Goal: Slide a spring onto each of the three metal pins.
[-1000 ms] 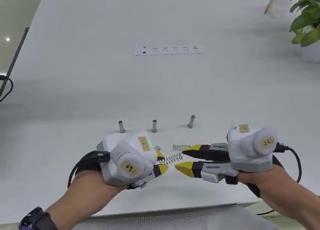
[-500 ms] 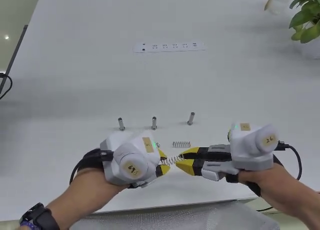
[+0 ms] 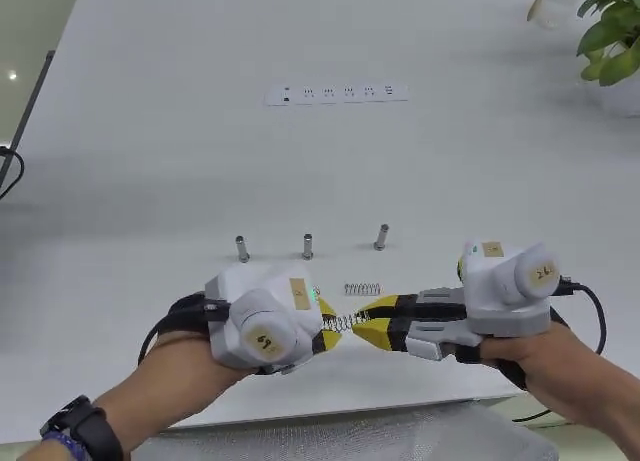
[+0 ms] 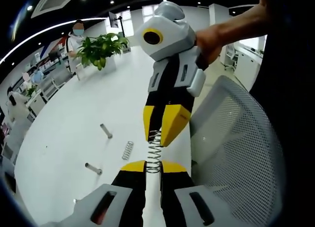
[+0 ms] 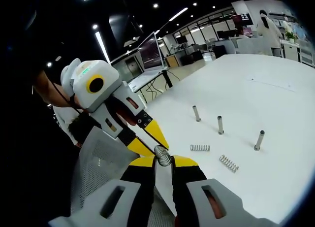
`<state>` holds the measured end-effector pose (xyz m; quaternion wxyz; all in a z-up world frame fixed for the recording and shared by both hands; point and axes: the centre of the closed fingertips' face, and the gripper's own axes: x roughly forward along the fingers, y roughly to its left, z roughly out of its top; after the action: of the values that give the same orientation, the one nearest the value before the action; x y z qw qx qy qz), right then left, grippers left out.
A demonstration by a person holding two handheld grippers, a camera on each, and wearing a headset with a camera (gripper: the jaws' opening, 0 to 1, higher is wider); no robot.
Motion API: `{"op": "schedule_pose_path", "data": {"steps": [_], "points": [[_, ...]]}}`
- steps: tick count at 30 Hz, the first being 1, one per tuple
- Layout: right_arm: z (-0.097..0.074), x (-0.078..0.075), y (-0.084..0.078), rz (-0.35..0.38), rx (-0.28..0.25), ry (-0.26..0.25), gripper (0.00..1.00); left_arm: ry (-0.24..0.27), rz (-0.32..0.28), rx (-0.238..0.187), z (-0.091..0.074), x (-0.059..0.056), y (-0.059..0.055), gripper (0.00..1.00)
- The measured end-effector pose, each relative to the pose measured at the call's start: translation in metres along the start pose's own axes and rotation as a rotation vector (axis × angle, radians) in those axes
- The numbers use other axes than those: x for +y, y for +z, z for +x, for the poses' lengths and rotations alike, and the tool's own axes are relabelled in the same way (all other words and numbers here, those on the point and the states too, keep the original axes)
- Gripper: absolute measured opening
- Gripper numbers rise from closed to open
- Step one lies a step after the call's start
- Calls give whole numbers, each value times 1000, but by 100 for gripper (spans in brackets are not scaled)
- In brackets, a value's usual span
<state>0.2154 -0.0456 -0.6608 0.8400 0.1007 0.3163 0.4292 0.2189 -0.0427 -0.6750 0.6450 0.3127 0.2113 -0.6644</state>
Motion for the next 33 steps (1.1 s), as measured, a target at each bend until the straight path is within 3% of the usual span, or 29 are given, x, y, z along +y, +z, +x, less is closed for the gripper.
{"op": "schedule_pose_path", "data": {"steps": [8, 20, 33], "points": [[-2, 1, 11, -25, 7, -4, 9, -4, 6, -21, 5, 5, 4, 2], [-10, -7, 40, -145, 61, -53, 9, 27, -26, -117, 3, 25, 25, 2], [-14, -10, 50, -197, 110, -64, 9, 55, -40, -176, -3, 35, 36, 2]]}}
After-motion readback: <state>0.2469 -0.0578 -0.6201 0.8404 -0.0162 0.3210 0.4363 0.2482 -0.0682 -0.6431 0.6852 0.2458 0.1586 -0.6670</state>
